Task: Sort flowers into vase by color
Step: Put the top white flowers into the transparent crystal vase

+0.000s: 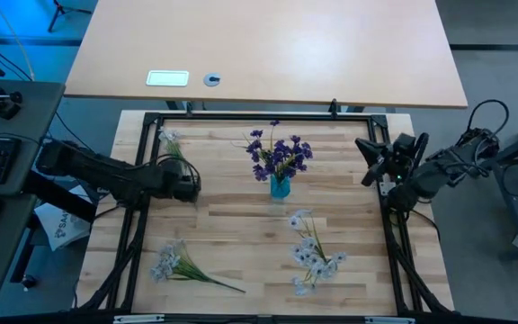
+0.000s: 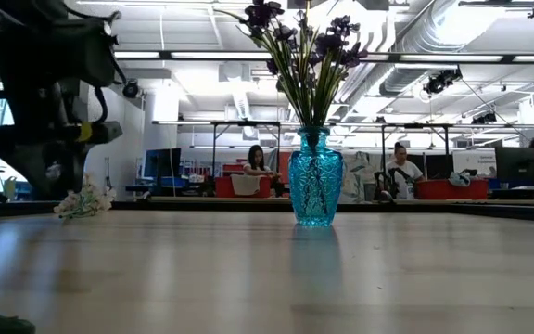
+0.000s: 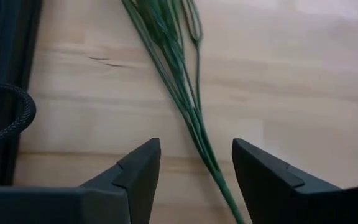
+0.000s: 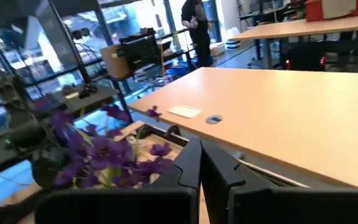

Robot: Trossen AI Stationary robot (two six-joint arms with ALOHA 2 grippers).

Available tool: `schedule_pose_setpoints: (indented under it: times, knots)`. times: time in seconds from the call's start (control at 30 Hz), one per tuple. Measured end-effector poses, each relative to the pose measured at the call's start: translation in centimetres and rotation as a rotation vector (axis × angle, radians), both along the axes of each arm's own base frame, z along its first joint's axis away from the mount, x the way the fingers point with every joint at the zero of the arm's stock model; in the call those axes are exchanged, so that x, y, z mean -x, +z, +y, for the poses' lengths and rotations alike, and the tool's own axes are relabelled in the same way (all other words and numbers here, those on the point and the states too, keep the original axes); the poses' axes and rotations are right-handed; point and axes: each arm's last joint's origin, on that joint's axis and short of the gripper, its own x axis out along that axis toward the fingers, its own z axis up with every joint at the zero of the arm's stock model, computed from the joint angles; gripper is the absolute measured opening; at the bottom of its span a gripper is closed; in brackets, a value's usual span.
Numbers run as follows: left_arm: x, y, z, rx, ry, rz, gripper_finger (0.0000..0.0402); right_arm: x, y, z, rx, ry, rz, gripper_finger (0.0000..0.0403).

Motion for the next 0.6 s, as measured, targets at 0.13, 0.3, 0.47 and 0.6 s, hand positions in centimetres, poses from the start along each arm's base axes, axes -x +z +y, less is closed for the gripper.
schedule_pose_setpoints:
  times: [0.13, 0.3, 0.47, 0.6]
  knots:
    - [-0.5, -0.5, 1.1, -0.002, 0.069, 0.004, 0.0190, 0.0, -0.5, -0.4, 0.019, -0.011, 0.053, 0.0000]
    - [-0.9, -1.7, 2.3, -0.001, 0.139, 0.069, 0.0186, -0.2, -0.8, -0.7, 0.013, 0.025, 0.102, 0.0000]
    - [-1.5, -3.0, 3.0, 0.017, 0.226, 0.073, 0.0186, -0.2, -1.1, -0.7, -0.002, 0.079, 0.131, 0.0000]
    - [-2.4, -4.0, 3.1, 0.017, 0.217, 0.075, 0.0186, -0.3, -1.1, -0.6, -0.013, 0.110, 0.138, 0.0000]
